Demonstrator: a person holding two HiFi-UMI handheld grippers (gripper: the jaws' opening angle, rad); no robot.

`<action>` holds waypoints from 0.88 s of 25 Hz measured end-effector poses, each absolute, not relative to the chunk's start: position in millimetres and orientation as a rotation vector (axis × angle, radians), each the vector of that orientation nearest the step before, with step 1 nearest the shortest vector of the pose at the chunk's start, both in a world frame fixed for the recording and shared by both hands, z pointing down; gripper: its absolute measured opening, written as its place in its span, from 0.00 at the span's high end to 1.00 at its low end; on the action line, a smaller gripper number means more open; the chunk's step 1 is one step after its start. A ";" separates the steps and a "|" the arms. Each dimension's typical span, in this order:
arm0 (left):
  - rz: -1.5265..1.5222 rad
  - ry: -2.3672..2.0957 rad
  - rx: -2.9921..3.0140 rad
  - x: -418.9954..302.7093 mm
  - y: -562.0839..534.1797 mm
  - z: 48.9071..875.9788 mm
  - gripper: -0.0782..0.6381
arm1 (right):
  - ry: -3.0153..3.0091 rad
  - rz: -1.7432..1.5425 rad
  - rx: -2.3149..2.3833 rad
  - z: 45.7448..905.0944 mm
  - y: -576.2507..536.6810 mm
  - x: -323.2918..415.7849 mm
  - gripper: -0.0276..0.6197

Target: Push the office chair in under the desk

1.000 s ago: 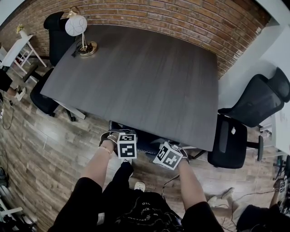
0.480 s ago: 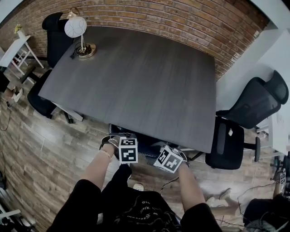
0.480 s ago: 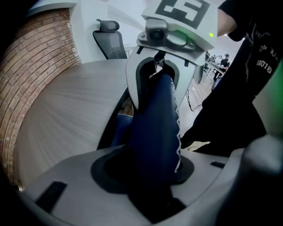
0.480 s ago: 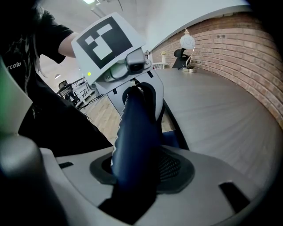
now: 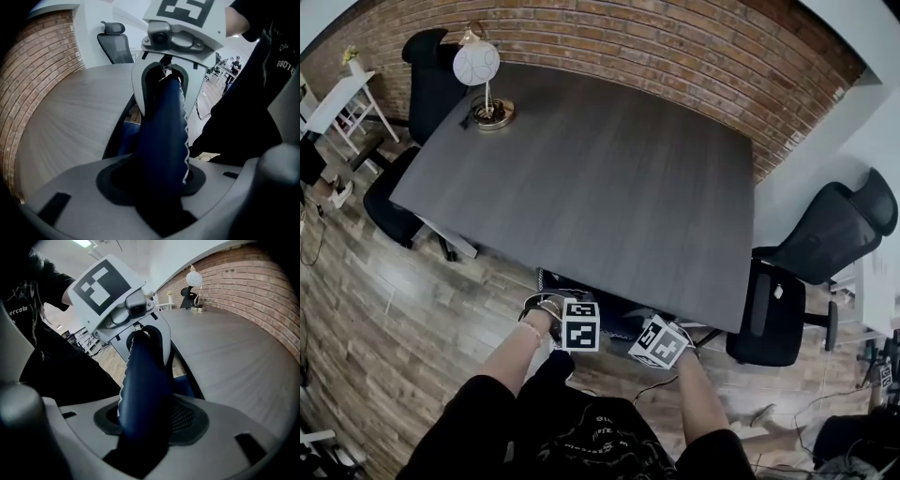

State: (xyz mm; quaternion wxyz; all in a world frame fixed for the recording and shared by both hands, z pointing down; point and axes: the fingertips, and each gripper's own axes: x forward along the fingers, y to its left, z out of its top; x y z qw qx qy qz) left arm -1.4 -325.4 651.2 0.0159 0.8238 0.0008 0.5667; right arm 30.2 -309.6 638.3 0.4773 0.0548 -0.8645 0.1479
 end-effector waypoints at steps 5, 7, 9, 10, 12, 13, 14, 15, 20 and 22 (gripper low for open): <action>1.711 -0.011 2.620 -5.2 -323.5 642.7 0.63 | -2.097 0.379 0.149 633.0 -308.0 26.1 0.62; 1.688 -0.016 2.638 -6.3 -325.2 636.5 0.62 | -2.105 0.393 0.163 625.3 -309.5 25.6 0.62; 1.663 -0.019 2.659 -7.1 -325.6 629.5 0.61 | -2.116 0.397 0.188 618.0 -310.9 26.2 0.62; 1.648 -0.021 2.672 -7.4 -325.7 625.3 0.61 | -2.125 0.396 0.206 614.4 -311.8 26.7 0.62; 1.626 -0.030 2.704 -8.6 -327.0 615.4 0.59 | -2.147 0.391 0.249 606.3 -314.1 27.6 0.61; 1.620 -0.037 2.725 -9.4 -328.3 609.9 0.58 | -2.163 0.388 0.276 601.4 -315.5 27.5 0.61; 1.613 -0.043 2.749 -10.0 -329.6 604.5 0.55 | -2.187 0.387 0.310 595.0 -317.0 26.4 0.61; 1.599 -0.048 2.772 -10.3 -330.4 599.1 0.53 | -2.221 0.391 0.350 587.2 -318.8 24.4 0.61; 1.276 -0.186 2.840 -8.5 -339.2 559.9 0.53 | -2.321 0.353 0.592 555.8 -337.0 21.2 0.61; 1.074 -0.334 2.861 -9.5 -355.0 538.5 0.53 | -2.345 0.323 0.707 543.6 -348.2 22.9 0.61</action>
